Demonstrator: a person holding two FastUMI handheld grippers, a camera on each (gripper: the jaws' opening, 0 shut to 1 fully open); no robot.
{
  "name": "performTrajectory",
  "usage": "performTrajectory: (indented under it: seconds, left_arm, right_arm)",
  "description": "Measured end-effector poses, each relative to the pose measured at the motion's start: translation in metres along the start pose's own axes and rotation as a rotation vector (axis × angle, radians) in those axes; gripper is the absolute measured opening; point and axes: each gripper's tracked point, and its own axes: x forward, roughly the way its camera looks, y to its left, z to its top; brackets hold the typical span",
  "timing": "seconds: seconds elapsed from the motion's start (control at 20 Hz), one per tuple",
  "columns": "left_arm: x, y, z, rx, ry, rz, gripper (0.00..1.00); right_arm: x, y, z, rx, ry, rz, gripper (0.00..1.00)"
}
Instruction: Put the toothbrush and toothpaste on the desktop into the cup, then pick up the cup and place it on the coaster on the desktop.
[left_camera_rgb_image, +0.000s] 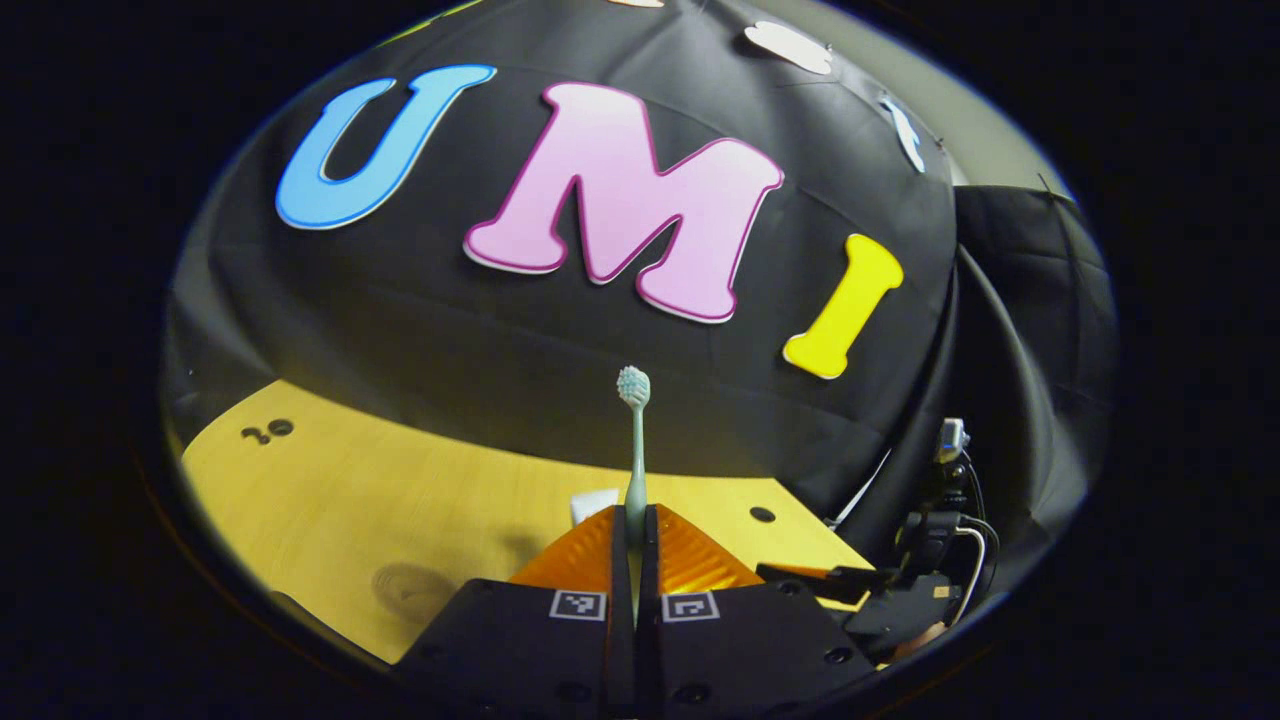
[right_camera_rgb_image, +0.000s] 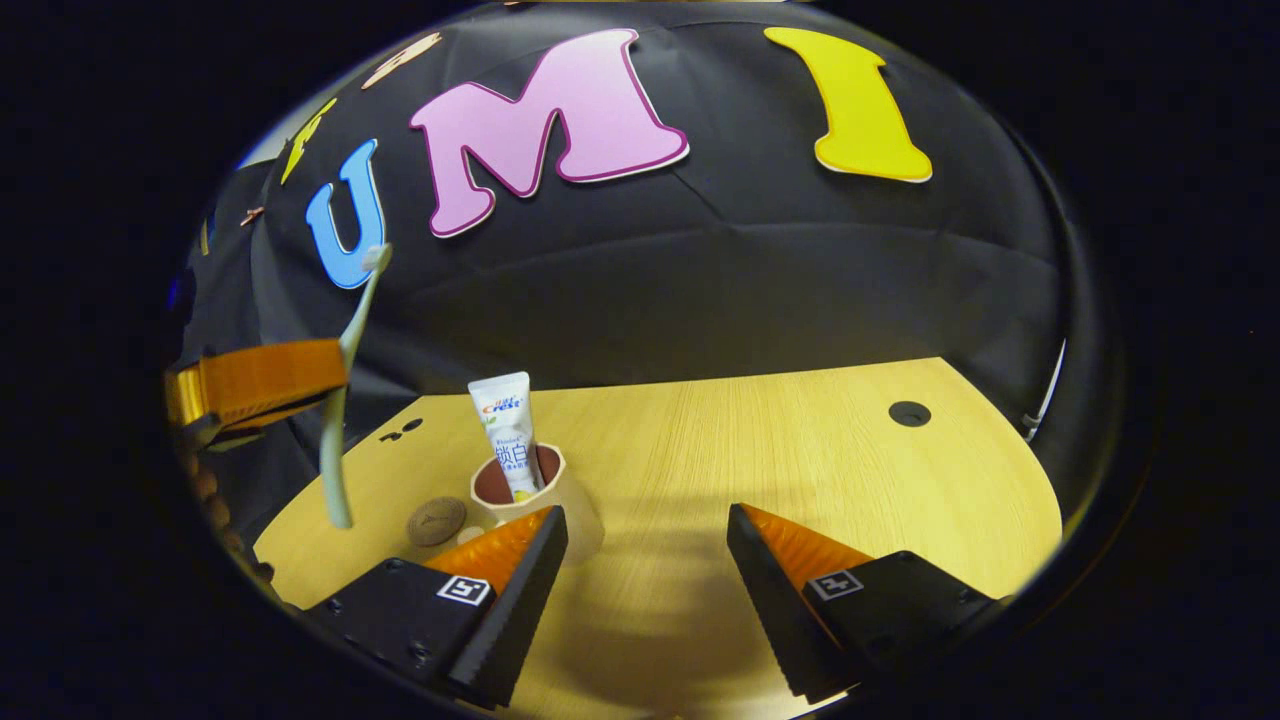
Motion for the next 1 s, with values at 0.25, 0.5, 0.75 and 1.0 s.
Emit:
performTrajectory:
  seconds: [0.25,0.5,0.75,1.0]
  left_arm:
    - [0.05,0.005,-0.006,-0.004,-0.084,-0.029,0.06]
    - [0.078,0.017,-0.018,-0.005,-0.167,-0.01,0.06]
    - [0.087,0.014,-0.033,0.027,-0.198,-0.01,0.08]
    - [0.093,0.017,-0.049,0.072,-0.206,0.01,0.11]
  right_arm:
    - [-0.011,-0.021,-0.004,0.009,0.004,-0.049,0.98]
    - [-0.004,-0.034,-0.01,0.054,0.018,-0.091,0.98]
    - [-0.001,-0.038,-0.008,0.101,0.009,-0.11,0.98]
    - [-0.004,-0.042,-0.016,0.062,0.032,-0.114,0.98]
